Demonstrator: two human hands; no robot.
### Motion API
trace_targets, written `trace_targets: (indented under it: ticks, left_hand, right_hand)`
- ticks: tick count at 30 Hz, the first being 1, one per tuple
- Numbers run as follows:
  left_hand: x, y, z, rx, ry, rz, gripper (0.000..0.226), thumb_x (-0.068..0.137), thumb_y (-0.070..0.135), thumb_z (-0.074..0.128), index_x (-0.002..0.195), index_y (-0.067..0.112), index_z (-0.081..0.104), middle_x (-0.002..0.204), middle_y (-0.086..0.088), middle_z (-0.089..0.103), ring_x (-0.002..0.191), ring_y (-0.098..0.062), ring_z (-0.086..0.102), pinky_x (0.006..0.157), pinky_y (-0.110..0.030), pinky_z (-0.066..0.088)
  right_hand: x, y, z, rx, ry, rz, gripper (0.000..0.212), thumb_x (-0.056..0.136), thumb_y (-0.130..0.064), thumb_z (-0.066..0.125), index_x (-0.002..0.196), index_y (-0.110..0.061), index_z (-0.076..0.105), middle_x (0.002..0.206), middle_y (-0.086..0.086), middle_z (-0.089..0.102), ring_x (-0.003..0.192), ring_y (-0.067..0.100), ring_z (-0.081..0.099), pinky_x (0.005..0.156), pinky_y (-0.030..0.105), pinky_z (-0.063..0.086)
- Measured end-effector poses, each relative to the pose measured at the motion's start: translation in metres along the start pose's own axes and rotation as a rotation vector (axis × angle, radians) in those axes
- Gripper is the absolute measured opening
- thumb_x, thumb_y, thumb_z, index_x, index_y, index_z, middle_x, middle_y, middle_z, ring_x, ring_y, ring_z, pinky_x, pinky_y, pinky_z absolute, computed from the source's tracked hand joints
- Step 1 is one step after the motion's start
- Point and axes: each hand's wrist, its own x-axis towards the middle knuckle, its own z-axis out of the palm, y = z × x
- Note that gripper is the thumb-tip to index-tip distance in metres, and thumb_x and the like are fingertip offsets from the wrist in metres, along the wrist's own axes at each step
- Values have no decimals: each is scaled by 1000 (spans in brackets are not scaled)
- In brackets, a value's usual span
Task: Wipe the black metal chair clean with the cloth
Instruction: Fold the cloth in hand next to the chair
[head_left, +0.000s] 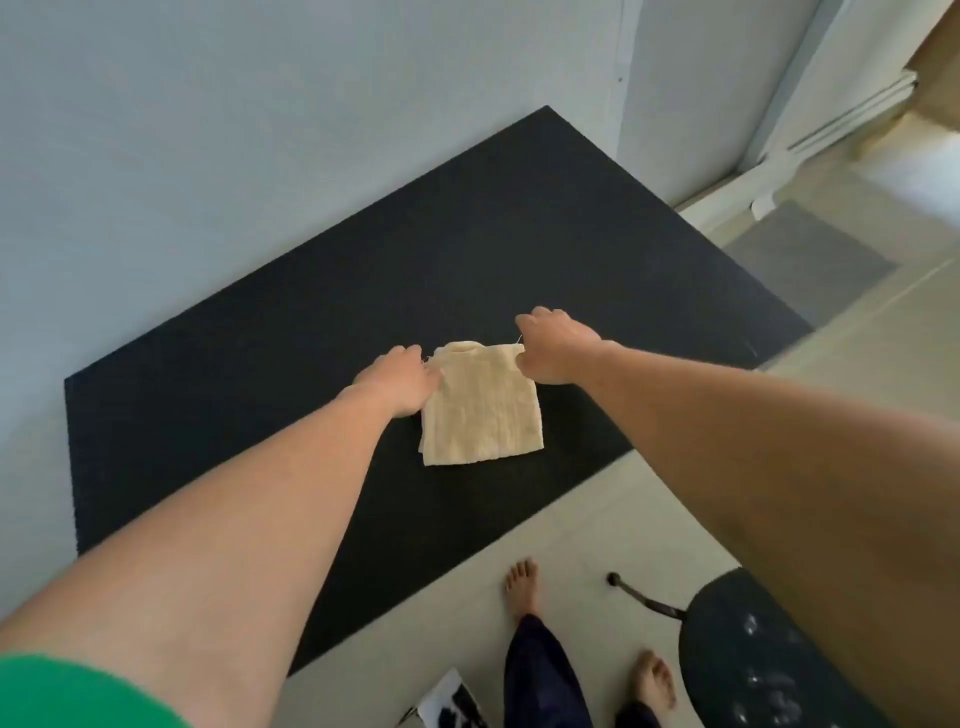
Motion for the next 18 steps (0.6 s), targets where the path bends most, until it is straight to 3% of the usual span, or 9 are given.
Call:
trace_targets:
  ticks: [3,7,10,13,18]
  left_hand:
    - [10,10,21,-79,-11,-48,57,95,45,48,146,21,37,145,-9,37,122,-31,50,99,-48,45]
    - [23,21,35,-208,63,-157,62,89,40,63,142,20,37,139,-10,33,116,-33,50,82,-39,44]
    - [33,29,38,-457,87,-205,53,87,25,71,132,19,45,129,-7,50,105,-27,57,78,-37,47]
    - [37,31,40,-549,51,-237,38,86,20,70,121,15,56,113,-7,63,93,-23,61,65,-34,47]
    - [34,33,24,-647,-67,-238,38,87,18,68,122,12,57,108,-9,64,94,-26,63,75,-37,55]
  right_hand:
    - [3,11,23,99,-60,86,52,91,-16,57,142,-13,43,135,8,46,119,27,50,93,41,51]
    - [9,15,50,305,-20,239,44,94,-19,53,137,-12,45,132,10,44,114,27,51,89,40,52]
    - [12,13,54,382,36,277,43,93,-15,53,135,-13,45,127,10,49,111,29,54,84,38,51]
    - [15,8,54,463,29,310,32,92,-10,50,124,-11,49,112,7,57,98,26,60,77,38,54]
    - [12,11,43,688,-29,381,19,94,-14,56,105,-9,71,101,7,69,92,24,68,81,37,60]
